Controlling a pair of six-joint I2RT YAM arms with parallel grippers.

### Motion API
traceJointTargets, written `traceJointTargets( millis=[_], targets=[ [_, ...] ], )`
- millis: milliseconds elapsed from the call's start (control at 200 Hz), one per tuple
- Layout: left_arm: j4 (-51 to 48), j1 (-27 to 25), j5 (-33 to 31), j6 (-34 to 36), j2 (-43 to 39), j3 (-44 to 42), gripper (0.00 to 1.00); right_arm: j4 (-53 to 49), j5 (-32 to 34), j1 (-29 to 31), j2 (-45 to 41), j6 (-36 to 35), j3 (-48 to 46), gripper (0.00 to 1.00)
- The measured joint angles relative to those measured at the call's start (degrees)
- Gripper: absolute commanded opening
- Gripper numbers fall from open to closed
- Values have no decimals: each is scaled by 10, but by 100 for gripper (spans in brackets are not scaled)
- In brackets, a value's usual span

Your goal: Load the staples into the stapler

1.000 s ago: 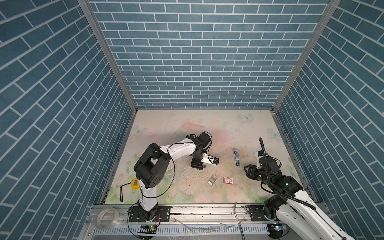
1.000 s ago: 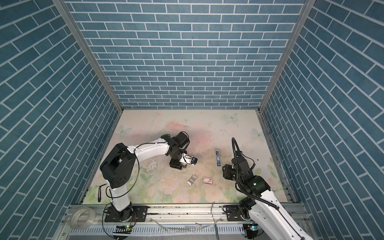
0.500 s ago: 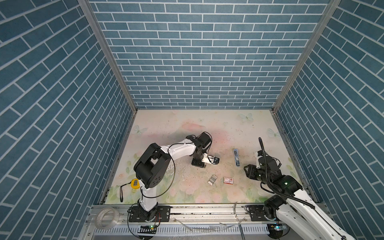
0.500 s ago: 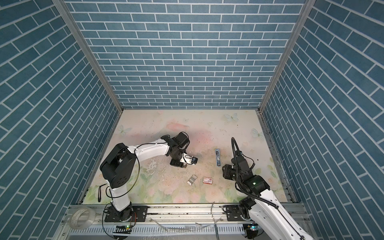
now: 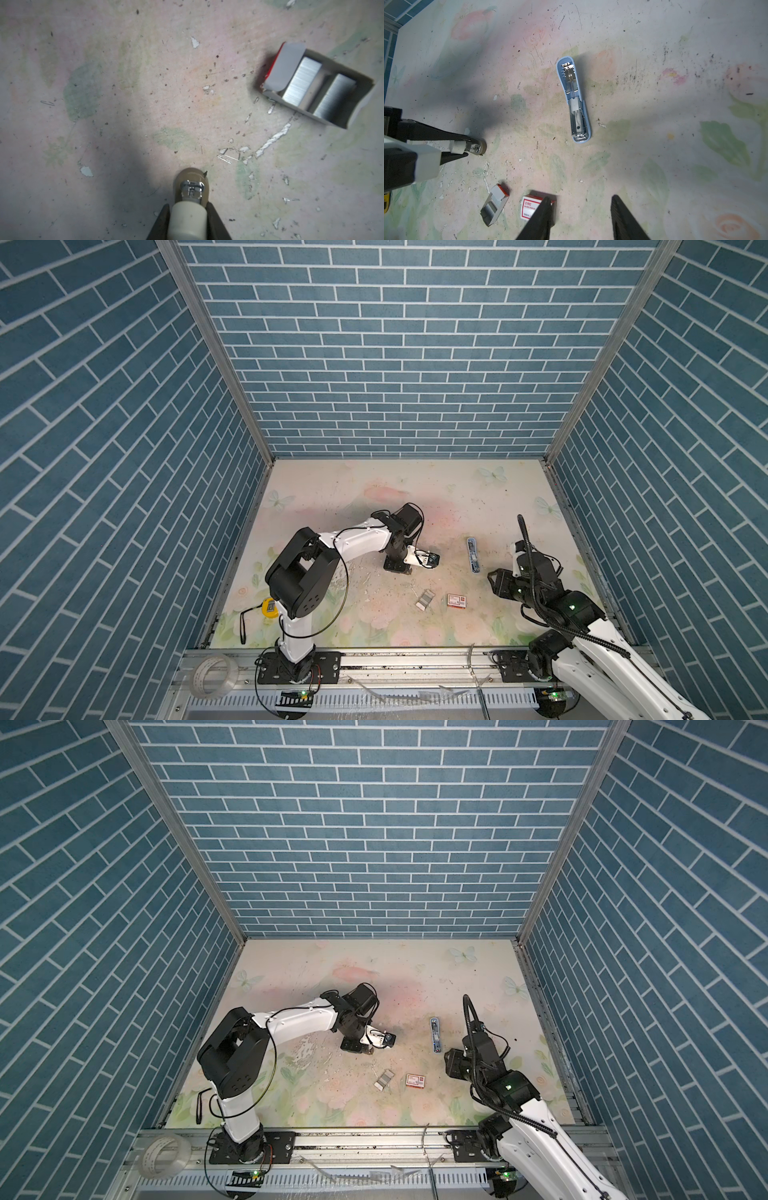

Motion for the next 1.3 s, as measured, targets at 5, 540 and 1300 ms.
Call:
traceJointTargets(
  millis=[5, 540, 1300],
  targets=[
    [0, 0, 0, 0, 0, 0, 22, 0, 0, 0, 0, 0, 0, 48],
    [-36, -1, 23, -35, -30, 10, 9, 41, -76, 0, 43, -3, 0, 42],
    [-63, -37, 80, -159, -66, 66, 5, 322, -360, 38, 311, 0, 50, 32]
  ],
)
